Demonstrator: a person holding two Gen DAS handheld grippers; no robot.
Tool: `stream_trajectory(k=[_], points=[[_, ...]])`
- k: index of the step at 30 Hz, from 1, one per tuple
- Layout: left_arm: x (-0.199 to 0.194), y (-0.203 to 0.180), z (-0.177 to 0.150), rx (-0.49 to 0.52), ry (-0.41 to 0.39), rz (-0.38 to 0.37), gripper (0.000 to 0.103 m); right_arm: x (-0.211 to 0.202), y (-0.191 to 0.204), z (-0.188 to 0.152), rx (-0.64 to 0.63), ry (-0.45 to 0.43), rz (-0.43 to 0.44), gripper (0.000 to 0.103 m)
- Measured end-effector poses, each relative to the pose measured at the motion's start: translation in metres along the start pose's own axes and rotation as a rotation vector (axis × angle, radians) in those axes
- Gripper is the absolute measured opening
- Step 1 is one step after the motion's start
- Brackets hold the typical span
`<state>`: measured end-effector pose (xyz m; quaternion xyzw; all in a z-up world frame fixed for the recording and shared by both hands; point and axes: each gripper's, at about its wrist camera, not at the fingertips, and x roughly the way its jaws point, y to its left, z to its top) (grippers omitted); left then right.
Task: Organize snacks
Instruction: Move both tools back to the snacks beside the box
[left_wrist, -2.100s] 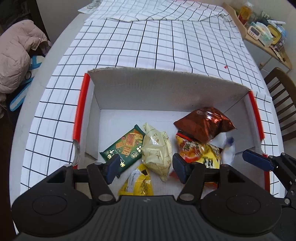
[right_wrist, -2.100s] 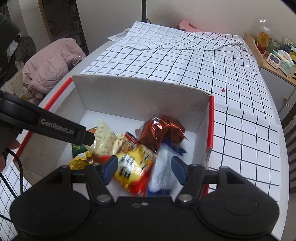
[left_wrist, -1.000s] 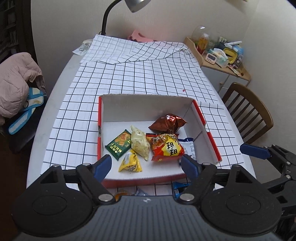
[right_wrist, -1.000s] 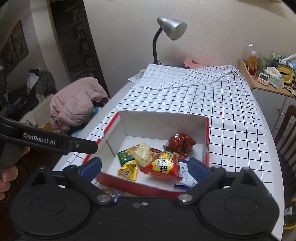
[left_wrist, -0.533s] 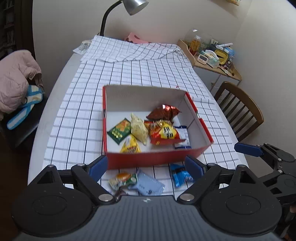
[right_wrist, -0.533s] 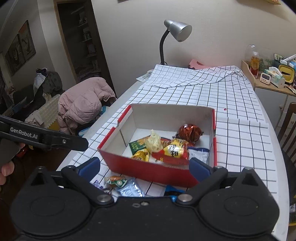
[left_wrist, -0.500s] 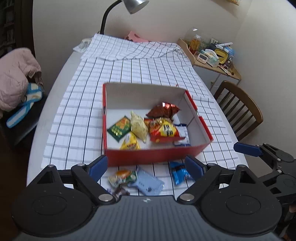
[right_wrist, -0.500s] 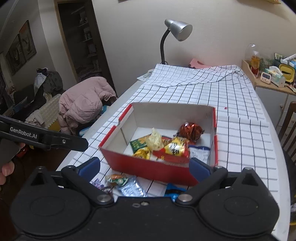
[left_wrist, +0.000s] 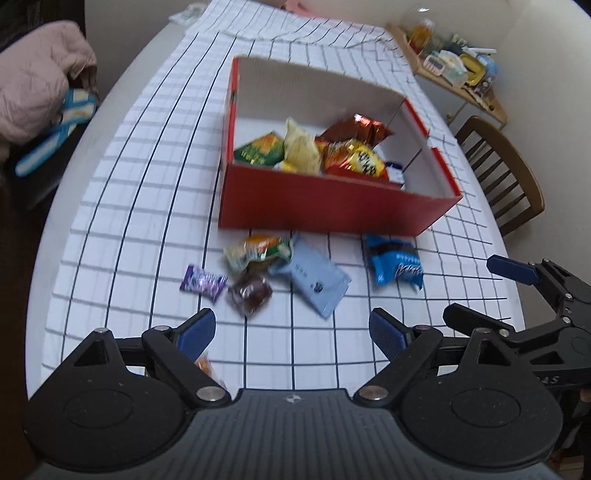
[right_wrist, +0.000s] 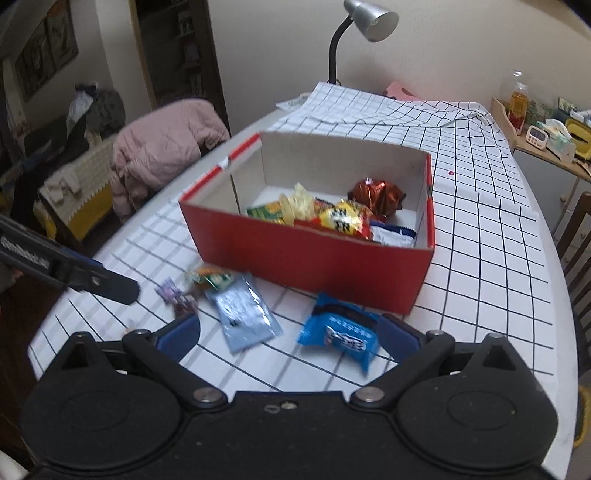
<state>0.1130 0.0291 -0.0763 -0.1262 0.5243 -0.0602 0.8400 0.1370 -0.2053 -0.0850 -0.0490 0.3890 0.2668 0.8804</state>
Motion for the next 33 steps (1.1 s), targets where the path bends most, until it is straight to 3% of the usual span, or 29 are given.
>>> stream_trajectory(k=[7,14,24,30,33], points=[[0.016,0.012,-0.010,-0.074,0.040,0.026,0.091,0.028,-0.022,-0.005,-0.037,0.049,0.029,0.101],[0.036,0.030,-0.017,-0.193,0.074,0.124,0.091,0.070,-0.047,-0.001,-0.082,0.107,0.045,0.097],[0.058,0.059,-0.032,-0.375,0.135,0.206,0.091,0.114,-0.046,0.009,-0.296,0.205,0.129,0.089],[0.068,0.061,-0.039,-0.387,0.153,0.245,0.090,0.126,-0.041,0.010,-0.362,0.236,0.149,0.083],[0.069,0.059,-0.039,-0.381,0.134,0.260,0.083,0.127,-0.036,0.008,-0.388,0.239,0.152,0.079]])
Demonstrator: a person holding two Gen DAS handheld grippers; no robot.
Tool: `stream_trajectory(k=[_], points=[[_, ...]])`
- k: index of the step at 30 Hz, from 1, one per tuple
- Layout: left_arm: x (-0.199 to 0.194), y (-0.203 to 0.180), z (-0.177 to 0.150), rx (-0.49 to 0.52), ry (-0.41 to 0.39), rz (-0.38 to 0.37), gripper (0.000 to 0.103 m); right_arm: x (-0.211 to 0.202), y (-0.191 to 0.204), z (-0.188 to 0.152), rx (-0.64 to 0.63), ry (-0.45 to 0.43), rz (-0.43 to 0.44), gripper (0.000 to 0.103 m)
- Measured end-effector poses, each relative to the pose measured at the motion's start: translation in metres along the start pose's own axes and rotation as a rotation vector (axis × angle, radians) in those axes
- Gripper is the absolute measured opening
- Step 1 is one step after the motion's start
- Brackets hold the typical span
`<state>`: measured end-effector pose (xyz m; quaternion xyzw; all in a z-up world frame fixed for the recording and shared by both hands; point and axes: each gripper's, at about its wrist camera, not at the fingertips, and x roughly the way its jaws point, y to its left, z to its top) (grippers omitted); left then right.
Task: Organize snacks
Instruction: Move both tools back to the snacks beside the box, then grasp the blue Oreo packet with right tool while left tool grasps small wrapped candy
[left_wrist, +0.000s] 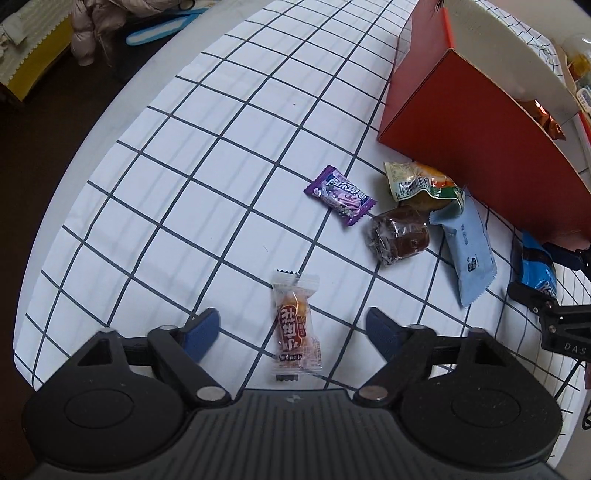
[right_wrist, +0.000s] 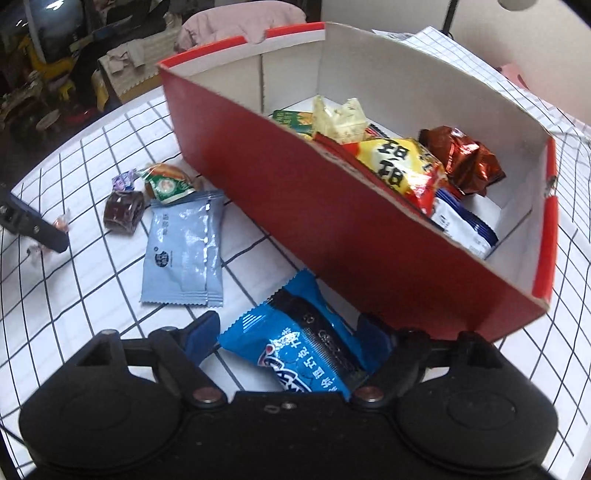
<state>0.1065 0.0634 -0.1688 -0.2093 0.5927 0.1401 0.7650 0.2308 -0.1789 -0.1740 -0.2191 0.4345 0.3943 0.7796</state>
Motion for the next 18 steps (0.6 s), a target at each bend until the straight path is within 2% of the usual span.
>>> stream_trajectory(k=[7,10,13,17,18], points=[[-0.002,-0.006,-0.002,0.054,-0.027,0.039,0.066,-0.002,0.017,-0.006,-0.007,0.009,-0.054,0.067],[-0.003,-0.008,-0.003,0.075,-0.032,0.059,0.053,-0.007,0.025,-0.010,0.016,0.008,-0.076,0.064],[-0.005,-0.009,-0.004,0.098,-0.041,0.066,0.033,-0.010,0.033,-0.014,0.065,0.005,-0.101,0.062],[-0.005,-0.006,-0.004,0.102,-0.049,0.075,0.019,-0.015,0.042,-0.019,0.143,-0.010,-0.124,0.059],[-0.005,-0.004,-0.004,0.100,-0.049,0.073,0.018,-0.016,0.044,-0.020,0.162,-0.012,-0.129,0.059]])
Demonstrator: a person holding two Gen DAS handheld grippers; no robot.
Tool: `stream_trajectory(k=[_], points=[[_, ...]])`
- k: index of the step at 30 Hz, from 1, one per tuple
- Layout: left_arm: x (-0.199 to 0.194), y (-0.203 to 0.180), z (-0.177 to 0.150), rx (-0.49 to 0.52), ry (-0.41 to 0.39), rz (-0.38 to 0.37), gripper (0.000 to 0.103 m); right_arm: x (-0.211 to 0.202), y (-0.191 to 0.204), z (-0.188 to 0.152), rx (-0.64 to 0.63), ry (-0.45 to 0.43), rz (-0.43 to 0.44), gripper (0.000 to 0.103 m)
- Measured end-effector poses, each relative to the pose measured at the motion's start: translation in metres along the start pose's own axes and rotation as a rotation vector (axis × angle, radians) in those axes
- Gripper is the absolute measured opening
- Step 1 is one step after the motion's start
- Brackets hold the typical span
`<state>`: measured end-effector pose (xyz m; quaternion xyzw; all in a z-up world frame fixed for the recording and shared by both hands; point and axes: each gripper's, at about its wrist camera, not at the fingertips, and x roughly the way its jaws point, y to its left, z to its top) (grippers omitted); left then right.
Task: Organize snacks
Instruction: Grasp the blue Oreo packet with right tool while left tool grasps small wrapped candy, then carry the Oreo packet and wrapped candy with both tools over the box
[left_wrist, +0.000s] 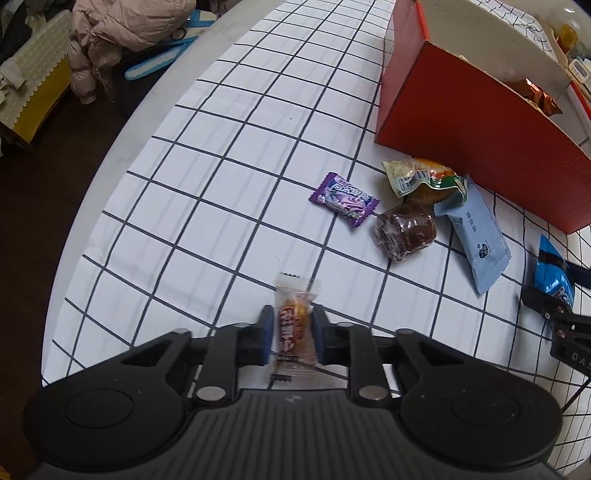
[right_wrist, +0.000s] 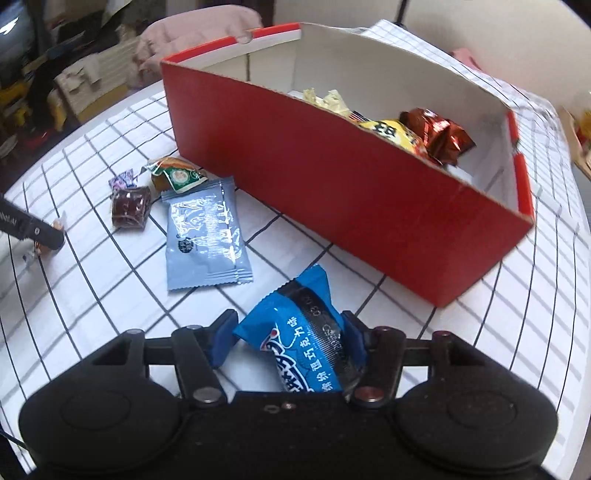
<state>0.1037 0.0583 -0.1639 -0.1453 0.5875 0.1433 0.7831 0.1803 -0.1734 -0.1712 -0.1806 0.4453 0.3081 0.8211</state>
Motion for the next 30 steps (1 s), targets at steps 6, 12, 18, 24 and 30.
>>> stream_trajectory(k=[6,12,18,24,30], points=[[-0.001,0.006,-0.001,-0.001,0.002,-0.029,0.016,-0.013,0.004,-0.008,0.133,-0.018,-0.018,0.049],[-0.009,0.009,-0.002,0.015,-0.014,-0.057,0.016,-0.028,0.009,-0.016,0.209,-0.040,-0.049,0.047],[-0.029,0.008,-0.001,0.042,-0.050,-0.107,0.016,-0.054,0.014,-0.015,0.269,-0.084,-0.056,0.046],[-0.053,0.003,0.002,0.086,-0.095,-0.141,0.016,-0.081,0.021,-0.007,0.289,-0.127,-0.073,0.046],[-0.078,-0.005,0.010,0.130,-0.144,-0.178,0.016,-0.103,0.024,0.004,0.294,-0.168,-0.091,0.046]])
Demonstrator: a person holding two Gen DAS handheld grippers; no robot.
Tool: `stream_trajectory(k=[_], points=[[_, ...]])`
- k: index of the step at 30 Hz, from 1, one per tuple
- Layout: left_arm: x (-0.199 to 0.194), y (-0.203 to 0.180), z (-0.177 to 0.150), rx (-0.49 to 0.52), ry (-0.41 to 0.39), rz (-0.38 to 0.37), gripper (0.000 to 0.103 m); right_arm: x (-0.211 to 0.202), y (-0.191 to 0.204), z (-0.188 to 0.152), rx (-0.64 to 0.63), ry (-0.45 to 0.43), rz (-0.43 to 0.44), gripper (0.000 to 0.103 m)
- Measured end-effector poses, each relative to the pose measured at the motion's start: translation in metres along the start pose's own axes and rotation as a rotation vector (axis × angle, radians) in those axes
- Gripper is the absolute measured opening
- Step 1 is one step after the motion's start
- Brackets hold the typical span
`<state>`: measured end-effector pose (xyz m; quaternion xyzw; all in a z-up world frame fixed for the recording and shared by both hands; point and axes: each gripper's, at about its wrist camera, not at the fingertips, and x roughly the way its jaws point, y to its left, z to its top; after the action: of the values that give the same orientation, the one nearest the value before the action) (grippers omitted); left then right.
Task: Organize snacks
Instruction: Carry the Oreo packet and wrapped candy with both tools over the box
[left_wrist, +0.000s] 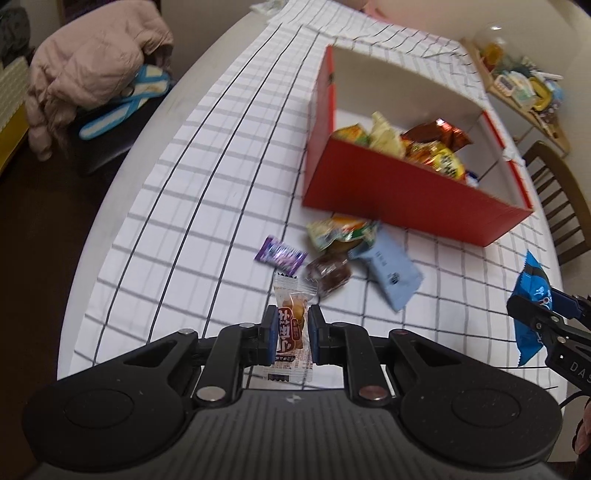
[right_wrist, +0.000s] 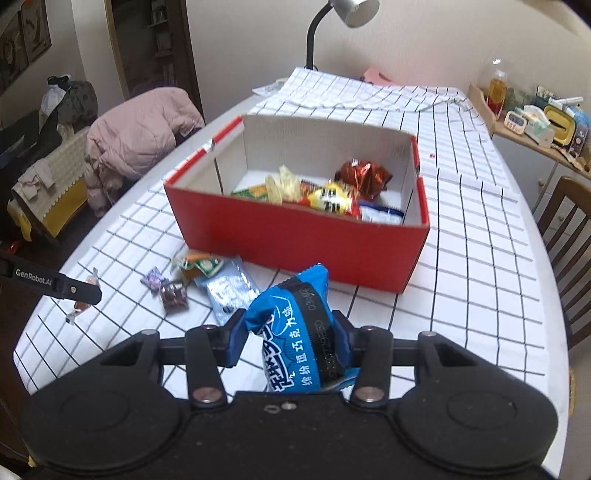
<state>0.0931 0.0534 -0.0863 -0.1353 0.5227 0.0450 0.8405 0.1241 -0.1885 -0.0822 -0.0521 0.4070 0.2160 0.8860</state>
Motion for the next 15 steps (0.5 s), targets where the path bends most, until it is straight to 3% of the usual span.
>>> stream_trajectory(k=[15], points=[[-0.042,-0.051,0.065,0.099,-0.150,-0.059,0.016,-0.020,-0.017,0.058,0.033,-0.119,-0.049,0.046]])
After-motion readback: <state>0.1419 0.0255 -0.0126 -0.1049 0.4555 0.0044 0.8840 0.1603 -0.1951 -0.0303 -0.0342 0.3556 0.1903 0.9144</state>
